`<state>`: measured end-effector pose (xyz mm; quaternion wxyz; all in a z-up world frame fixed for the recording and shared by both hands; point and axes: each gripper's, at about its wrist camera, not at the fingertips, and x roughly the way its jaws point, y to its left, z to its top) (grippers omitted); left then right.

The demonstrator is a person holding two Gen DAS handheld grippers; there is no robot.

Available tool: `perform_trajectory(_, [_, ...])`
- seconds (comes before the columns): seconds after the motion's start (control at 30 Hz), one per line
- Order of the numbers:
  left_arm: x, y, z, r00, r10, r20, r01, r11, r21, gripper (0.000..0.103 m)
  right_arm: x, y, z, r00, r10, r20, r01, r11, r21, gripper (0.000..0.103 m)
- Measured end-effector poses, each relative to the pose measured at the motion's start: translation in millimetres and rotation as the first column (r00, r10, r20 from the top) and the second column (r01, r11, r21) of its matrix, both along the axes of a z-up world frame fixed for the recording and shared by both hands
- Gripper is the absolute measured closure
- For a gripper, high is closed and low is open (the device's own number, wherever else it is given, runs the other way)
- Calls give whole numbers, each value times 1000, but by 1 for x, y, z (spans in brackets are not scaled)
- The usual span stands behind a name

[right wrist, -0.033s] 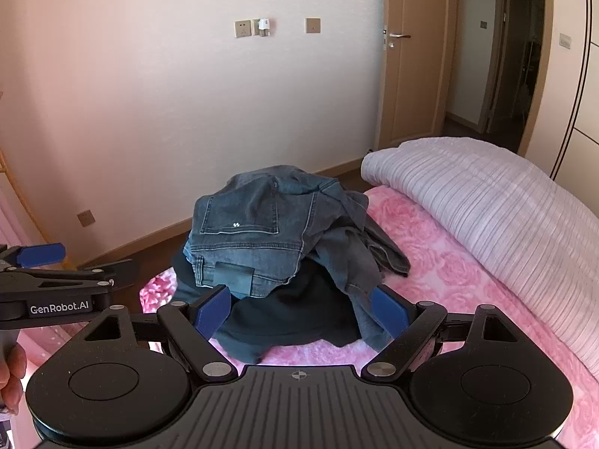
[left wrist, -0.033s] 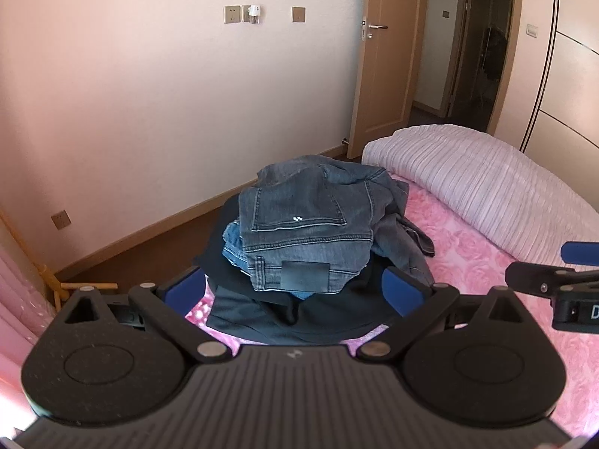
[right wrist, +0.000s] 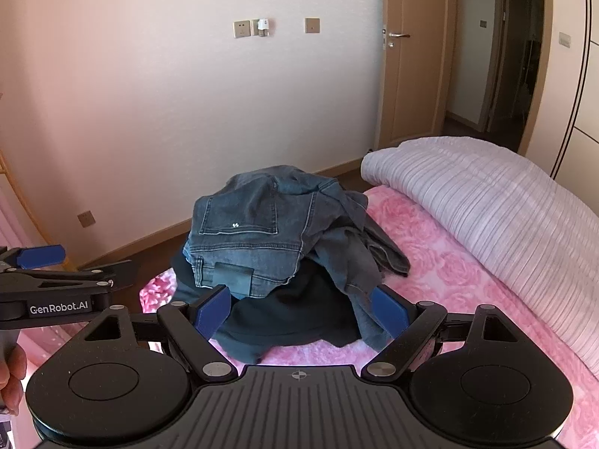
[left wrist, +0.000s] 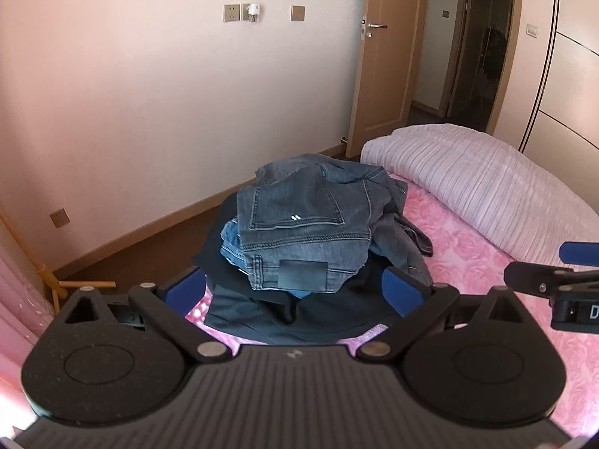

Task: Fold clothes

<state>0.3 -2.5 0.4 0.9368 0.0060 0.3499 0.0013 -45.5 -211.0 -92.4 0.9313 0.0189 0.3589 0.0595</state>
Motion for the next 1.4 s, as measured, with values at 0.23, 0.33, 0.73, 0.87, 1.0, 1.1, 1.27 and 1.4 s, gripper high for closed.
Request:
perform_trajectory(0.23, [-3,-4,-3,1000,-2,23,3,999,-34,4,2,2,3,1000,13,3,-13,999,-32,17])
perform_trajectory(0.33, [4,0,-2,1000,10,6,-10,999,-44,4,12,-4,-1,1000,21,-16,-21,1000,-17,17])
perform_trajectory(0.73, [8,-4,-6,1000,11,-11,-11,999,-38,4,15,-7,-3,999,34,1,-34,999,-19,17])
perform_trajectory(0.87, [7,-6,-8,1000,7,-14,-8,999,-34,4,15,-8,-6,999,37,-2,-37,999,-16,17])
perform_trajectory(1.0, [7,-7,-8,1000,5,-18,-5,1000,-24,4,15,-9,-9,999,36,-5,-36,999,-13,17])
perform_trajectory(1.1, [6,-7,-9,1000,6,-20,-6,1000,-15,4,15,-9,-10,999,38,-9,-38,999,-10,17])
perform_trajectory(1.27, [4,-5,-7,1000,10,-21,-10,1000,-7,4,14,-7,-8,999,42,-8,-43,999,-12,17])
perform_trajectory(1.4, [2,-3,-6,1000,11,-21,-11,1000,-10,4,13,-5,-8,999,45,-10,-45,999,-11,17])
